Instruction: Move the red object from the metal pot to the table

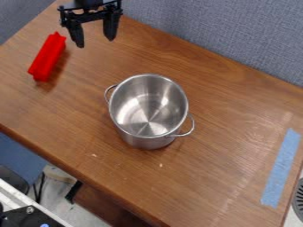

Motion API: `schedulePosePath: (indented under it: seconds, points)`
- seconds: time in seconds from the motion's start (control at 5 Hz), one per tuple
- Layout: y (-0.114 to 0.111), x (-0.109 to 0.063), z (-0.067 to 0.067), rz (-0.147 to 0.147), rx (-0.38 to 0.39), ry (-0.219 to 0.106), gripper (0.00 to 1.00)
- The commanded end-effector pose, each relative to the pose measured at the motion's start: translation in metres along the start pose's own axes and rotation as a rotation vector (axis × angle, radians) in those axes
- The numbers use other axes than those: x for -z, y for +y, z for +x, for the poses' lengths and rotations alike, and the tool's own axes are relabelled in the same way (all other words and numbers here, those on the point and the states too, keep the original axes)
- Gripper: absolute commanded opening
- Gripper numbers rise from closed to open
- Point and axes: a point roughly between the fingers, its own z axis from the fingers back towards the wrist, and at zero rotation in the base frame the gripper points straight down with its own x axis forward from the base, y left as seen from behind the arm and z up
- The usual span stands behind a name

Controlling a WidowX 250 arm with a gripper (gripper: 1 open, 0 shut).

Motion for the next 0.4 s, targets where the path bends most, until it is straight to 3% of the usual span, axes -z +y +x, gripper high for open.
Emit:
schedulePosePath:
  seconds: [0.0, 0.2]
  points:
    - [0.022, -0.008, -0.019, -0.025, 0.039, -0.077, 1.0]
    - [0.039, 0.001, -0.013, -0.035, 0.024, -0.063, 1.0]
